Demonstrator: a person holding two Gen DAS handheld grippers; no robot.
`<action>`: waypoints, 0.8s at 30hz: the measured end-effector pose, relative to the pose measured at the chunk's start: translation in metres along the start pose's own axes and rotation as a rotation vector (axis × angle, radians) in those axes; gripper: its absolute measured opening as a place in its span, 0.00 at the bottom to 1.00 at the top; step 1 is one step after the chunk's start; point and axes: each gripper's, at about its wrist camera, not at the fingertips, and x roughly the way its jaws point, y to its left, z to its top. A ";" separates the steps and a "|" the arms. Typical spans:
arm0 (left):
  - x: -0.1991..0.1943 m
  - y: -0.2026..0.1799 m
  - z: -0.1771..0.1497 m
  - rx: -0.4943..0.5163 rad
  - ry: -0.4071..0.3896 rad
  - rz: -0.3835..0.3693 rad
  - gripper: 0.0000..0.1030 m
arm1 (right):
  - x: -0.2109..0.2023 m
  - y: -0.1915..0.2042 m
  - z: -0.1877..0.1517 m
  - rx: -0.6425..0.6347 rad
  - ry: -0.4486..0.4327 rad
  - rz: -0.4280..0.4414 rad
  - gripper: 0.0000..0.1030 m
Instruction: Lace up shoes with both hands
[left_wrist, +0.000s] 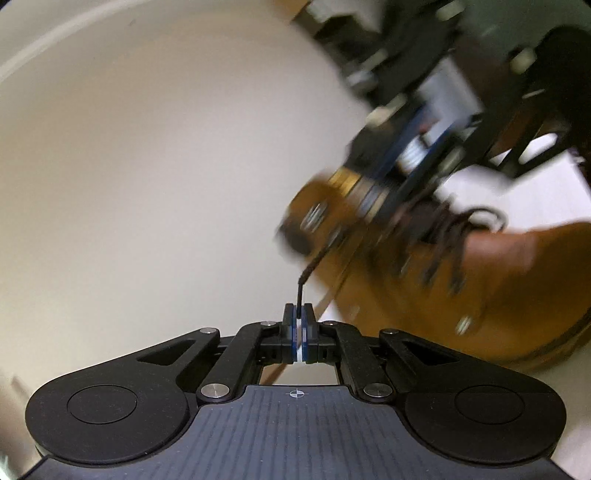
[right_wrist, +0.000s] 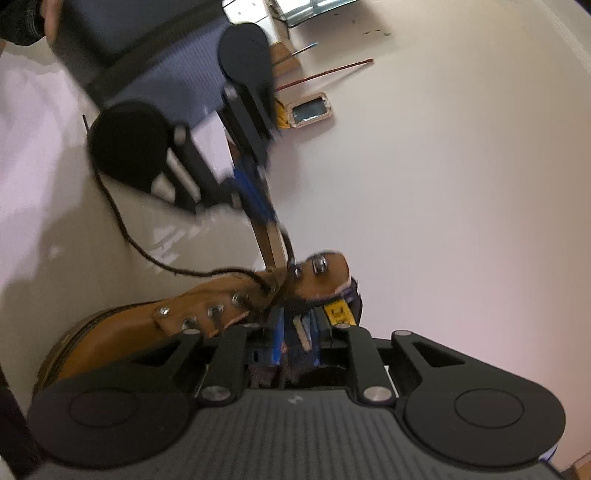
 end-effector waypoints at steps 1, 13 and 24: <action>0.001 0.003 -0.016 0.003 0.063 0.031 0.02 | -0.004 0.001 -0.004 0.015 0.001 -0.001 0.16; -0.017 0.009 -0.094 -0.073 0.365 0.097 0.00 | -0.038 0.017 -0.036 0.127 -0.010 0.055 0.16; -0.084 0.051 -0.104 -0.239 0.367 0.184 0.07 | -0.015 0.040 -0.004 0.126 -0.183 0.299 0.18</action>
